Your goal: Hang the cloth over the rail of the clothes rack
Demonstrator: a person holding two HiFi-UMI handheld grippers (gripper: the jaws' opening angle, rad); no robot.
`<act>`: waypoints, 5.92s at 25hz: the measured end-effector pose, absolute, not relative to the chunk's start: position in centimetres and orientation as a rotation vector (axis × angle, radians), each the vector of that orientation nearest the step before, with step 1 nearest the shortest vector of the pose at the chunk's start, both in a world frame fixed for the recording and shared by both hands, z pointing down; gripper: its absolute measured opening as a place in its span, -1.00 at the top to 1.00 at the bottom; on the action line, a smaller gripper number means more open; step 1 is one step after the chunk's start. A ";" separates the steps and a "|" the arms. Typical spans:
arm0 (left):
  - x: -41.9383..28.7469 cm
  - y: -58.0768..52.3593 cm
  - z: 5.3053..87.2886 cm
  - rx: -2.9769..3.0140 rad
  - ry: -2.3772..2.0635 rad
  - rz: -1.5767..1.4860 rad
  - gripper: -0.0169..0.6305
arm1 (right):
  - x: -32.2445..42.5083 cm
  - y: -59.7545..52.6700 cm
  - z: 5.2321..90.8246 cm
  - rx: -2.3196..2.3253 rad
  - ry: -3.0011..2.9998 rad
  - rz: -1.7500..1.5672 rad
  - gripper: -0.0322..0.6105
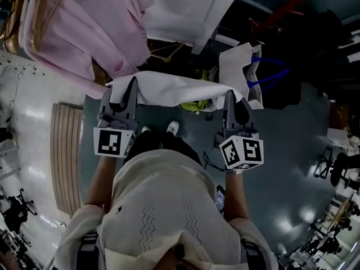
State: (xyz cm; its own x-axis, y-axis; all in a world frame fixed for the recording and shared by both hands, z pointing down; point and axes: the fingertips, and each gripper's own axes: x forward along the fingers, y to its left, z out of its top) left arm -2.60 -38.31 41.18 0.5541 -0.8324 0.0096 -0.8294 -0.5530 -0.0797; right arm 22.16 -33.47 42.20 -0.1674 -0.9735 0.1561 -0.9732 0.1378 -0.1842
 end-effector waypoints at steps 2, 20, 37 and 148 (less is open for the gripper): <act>-1.9 -39.9 39.1 -2.696 1.437 -0.005 0.90 | 22.4 -34.7 40.4 -2.025 2.362 -0.341 0.82; -1.3 -49.9 20.2 -2.556 1.130 0.151 0.90 | 23.8 -42.8 20.4 -2.012 2.322 0.021 0.82; -1.0 -49.7 -3.5 -1.666 0.939 0.004 0.90 | 21.9 -43.5 -4.1 -1.765 2.358 0.580 0.82; -3.0 -64.7 -0.8 -1.682 0.637 -0.628 0.90 | 7.0 -69.8 -13.1 -1.548 2.920 0.864 0.68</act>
